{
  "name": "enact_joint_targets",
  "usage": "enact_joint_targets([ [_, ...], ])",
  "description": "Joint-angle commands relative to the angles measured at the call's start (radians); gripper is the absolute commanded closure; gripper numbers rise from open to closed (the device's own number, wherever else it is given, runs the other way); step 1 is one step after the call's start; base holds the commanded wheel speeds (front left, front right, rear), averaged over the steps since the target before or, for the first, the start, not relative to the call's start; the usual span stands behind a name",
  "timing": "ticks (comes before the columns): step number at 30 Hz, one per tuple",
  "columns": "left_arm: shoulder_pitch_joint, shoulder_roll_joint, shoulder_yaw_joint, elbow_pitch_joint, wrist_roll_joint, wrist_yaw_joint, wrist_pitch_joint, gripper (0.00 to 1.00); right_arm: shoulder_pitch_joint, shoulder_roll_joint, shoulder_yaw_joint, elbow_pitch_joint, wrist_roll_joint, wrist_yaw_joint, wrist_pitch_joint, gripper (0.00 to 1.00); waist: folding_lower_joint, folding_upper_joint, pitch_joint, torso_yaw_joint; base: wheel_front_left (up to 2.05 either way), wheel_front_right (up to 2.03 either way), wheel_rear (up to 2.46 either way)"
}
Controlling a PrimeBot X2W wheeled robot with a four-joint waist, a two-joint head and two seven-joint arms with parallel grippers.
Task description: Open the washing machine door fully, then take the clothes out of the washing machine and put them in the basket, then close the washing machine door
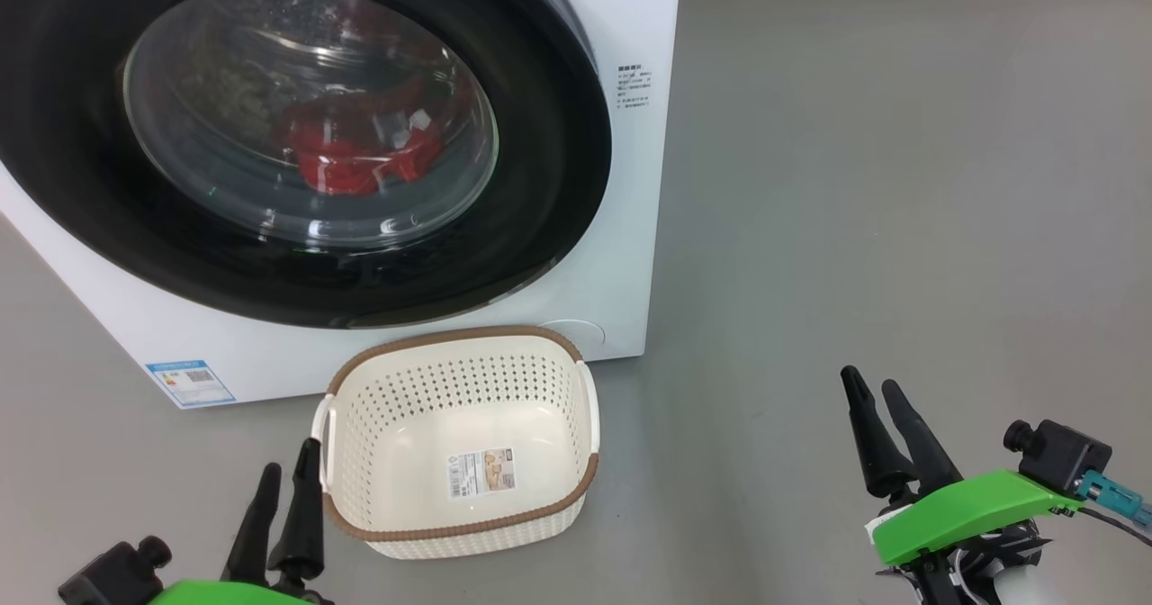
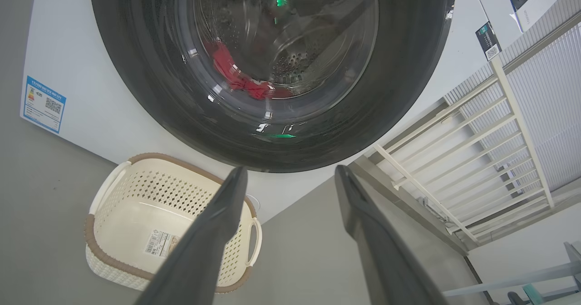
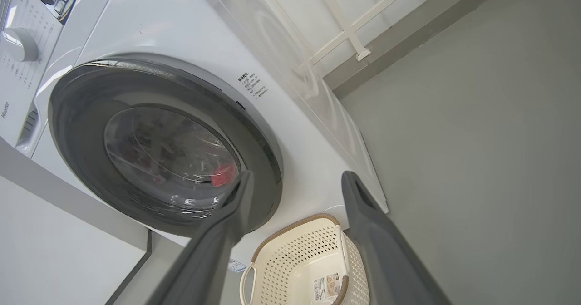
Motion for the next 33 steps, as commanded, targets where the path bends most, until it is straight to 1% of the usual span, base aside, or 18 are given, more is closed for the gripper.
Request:
enact_joint_targets([
  [1, -0.047, 0.016, 0.02, -0.033, 0.035, -0.005, -0.013, 0.0, -0.047, -0.012, 0.016, -0.031, -0.032, 0.0, -0.014, 0.0, -0.0001, -0.0001, -0.001, -0.001, 0.0, 0.0, 0.0],
  [25, -0.042, 0.02, 0.024, -0.06, 0.313, -0.006, -0.087, 0.0, -0.064, -0.017, 0.074, -0.038, -0.311, 0.0, -0.087, 0.0, -0.0001, -0.0001, -0.014, -0.003, 0.0, 0.0, 0.0],
  [33, -0.042, 0.021, 0.027, -0.064, 0.378, -0.006, -0.108, 0.0, -0.072, -0.018, 0.092, -0.041, -0.388, 0.0, -0.108, 0.0, -0.0001, -0.0001, -0.014, -0.005, 0.0, 0.0, 0.0],
])
